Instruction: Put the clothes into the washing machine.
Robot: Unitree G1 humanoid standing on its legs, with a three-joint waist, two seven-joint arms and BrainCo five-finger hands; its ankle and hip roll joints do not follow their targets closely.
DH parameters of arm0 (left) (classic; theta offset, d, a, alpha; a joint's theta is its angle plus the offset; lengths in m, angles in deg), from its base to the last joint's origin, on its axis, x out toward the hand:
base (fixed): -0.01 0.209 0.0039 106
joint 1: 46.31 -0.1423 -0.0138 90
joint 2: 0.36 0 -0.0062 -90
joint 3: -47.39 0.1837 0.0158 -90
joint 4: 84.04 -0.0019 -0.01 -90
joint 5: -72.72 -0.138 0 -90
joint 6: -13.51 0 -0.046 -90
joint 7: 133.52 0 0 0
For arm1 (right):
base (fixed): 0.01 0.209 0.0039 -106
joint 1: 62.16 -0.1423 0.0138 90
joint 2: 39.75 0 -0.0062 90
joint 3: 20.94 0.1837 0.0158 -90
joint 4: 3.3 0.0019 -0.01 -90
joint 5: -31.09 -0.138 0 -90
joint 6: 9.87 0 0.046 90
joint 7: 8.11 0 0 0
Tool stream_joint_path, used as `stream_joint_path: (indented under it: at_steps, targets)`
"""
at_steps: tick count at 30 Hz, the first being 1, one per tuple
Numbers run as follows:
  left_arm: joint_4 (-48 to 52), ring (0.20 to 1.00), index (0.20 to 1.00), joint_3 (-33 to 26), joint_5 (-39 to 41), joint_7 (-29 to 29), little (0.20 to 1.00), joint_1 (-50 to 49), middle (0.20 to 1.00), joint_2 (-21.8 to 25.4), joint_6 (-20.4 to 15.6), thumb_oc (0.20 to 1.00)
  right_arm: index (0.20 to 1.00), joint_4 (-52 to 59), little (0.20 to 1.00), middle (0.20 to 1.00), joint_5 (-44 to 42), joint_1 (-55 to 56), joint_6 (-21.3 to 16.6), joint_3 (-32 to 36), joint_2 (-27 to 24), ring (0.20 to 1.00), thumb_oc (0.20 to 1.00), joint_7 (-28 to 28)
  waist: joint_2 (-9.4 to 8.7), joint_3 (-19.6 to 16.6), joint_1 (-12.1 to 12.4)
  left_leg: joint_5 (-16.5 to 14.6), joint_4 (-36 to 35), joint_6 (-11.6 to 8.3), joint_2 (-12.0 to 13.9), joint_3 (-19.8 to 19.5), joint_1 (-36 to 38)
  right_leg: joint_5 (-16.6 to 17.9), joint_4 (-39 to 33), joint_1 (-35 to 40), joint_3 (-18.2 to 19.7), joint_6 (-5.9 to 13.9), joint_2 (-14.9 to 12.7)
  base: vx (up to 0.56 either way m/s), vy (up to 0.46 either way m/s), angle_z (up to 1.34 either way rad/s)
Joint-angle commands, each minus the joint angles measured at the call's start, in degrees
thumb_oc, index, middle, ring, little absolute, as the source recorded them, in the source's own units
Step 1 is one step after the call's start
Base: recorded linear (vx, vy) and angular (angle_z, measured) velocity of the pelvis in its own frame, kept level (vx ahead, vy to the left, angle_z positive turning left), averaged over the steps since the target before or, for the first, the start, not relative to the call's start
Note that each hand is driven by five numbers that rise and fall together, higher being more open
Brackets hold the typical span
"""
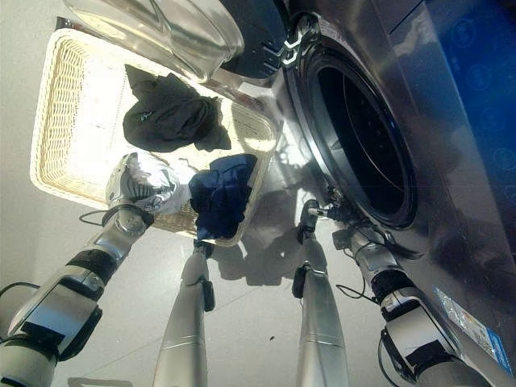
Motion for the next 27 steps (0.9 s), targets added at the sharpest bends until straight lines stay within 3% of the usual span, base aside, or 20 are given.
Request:
stream_joint_path:
  at_steps: [1,4,5,6,7,10,11,18,22,27]
  targets:
    - [-5.44,1.0,1.0,-1.95,2.33,-6.25,1.0,-0.67,1.0,1.45,5.48,1.0,1.0,4.42,1.0,1.0,-2.88,2.38,-1.8,-0.32,-2.07,1.0,1.0,-0.02,-1.19,-0.94,-1.47,-0.38,5.09,4.09,-3.31,-3.55,-3.83,-0.05,4.75,-1.48,2.39,5.21,0.38,0.02,0.009,0.05]
    - [-6.46,1.0,1.0,-0.99,2.56,-7.32,1.0,0.66,1.0,1.39,6.03,1.0,1.0,5.76,1.0,1.0,-3.56,1.96,-2.17,-0.96,-1.84,1.0,1.0,0.78,-1.48,-0.94,-1.78,-0.3,5.13,4.01,-3.39,-3.62,-4.39,0.19,4.62,-2.06,2.45,5.29,0.45,0.0,0.0,0.0]
    - [-6.79,0.922,0.922,-0.35,2.35,-8.08,0.922,1.15,0.922,1.24,6.56,0.922,1.0,6.48,1.0,1.0,-3.52,1.9,-2.2,-1.39,-1.61,1.0,1.0,1.0,-1.6,-0.94,-1.91,-0.28,5.32,4.01,-3.5,-3.7,-4.69,0.26,4.73,-2.37,2.49,5.31,0.49,0.0,0.0,0.0]
    - [-7.32,0.548,0.548,-0.04,2.61,-8.51,0.548,1.44,0.548,1.08,6.43,0.548,1.0,6.7,1.0,1.0,-3.49,1.83,-2.42,-1.75,-1.44,1.0,1.0,1.2,-1.72,-0.94,-2.01,-0.32,5.51,4.02,-3.57,-3.77,-4.88,0.3,4.76,-2.52,2.48,5.31,0.52,0.0,0.0,0.0]
    - [-7.46,0.489,0.489,-0.02,2.65,-8.65,0.489,1.46,0.489,1.03,6.36,0.489,1.0,6.78,1.0,1.0,-3.51,1.82,-2.46,-1.84,-1.4,1.0,1.0,1.2,-1.74,-0.94,-2.02,-0.33,5.51,4.02,-3.57,-3.77,-4.85,0.28,4.76,-2.5,2.47,5.32,0.52,0.0,0.0,0.0]
    - [-7.46,0.489,0.489,-0.02,2.65,-8.65,0.489,1.46,0.489,1.03,6.36,0.489,1.0,6.78,1.0,1.0,-3.51,1.82,-2.46,-1.84,-1.4,1.0,1.0,1.2,-1.74,-0.94,-2.02,-0.33,5.51,4.02,-3.57,-3.77,-4.85,0.28,4.76,-2.5,2.47,5.32,0.52,0.0,0.0,0.0]
    - [-8.9,0.2,0.2,0.84,3.62,-11.76,0.2,1.66,0.2,0.39,6.57,0.2,1.0,8.05,1.0,1.0,-3.68,1.71,-2.86,-3.18,-0.82,1.0,1.0,0.96,-1.82,-0.94,-2.19,-0.22,5.48,3.99,-3.7,-3.85,-5.14,0.42,4.78,-2.9,2.44,5.28,0.6,0.04,0.009,0.03]
    - [-9.84,0.2,0.2,1.32,5.89,-13.8,0.2,1.5,0.2,0.05,5.29,0.2,1.0,10.05,1.0,1.0,-3.93,1.64,-2.86,-4.0,-0.81,1.0,1.0,0.04,-1.8,-0.94,-2.45,-0.03,5.55,4.02,-3.75,-3.76,-5.58,0.46,4.98,-3.47,2.7,5.25,0.76,0.01,0.003,0.01]
    - [-9.38,0.2,0.2,0.39,8.93,-12.47,0.2,0.74,0.2,-0.49,1.89,0.2,1.0,11.8,1.0,1.0,-4.7,1.49,-3.84,-4.34,-0.67,1.0,1.0,-0.72,-1.75,-0.94,-2.27,0.11,5.61,4.03,-3.87,-3.94,-5.9,0.44,5.14,-3.74,2.7,5.26,0.72,0.0,0.0,0.0]
    - [-6.49,0.2,0.2,-1.38,10.64,-11.1,0.2,-0.65,0.2,-0.47,0.24,0.2,1.0,15.58,1.0,1.0,-5.35,2.46,-3.61,-3.98,-0.49,1.0,1.0,-1.89,-1.72,-0.94,-2.02,0.2,5.45,3.97,-4.08,-4.19,-5.94,0.36,5.15,-3.76,2.59,5.34,0.68,0.0,0.0,0.0]
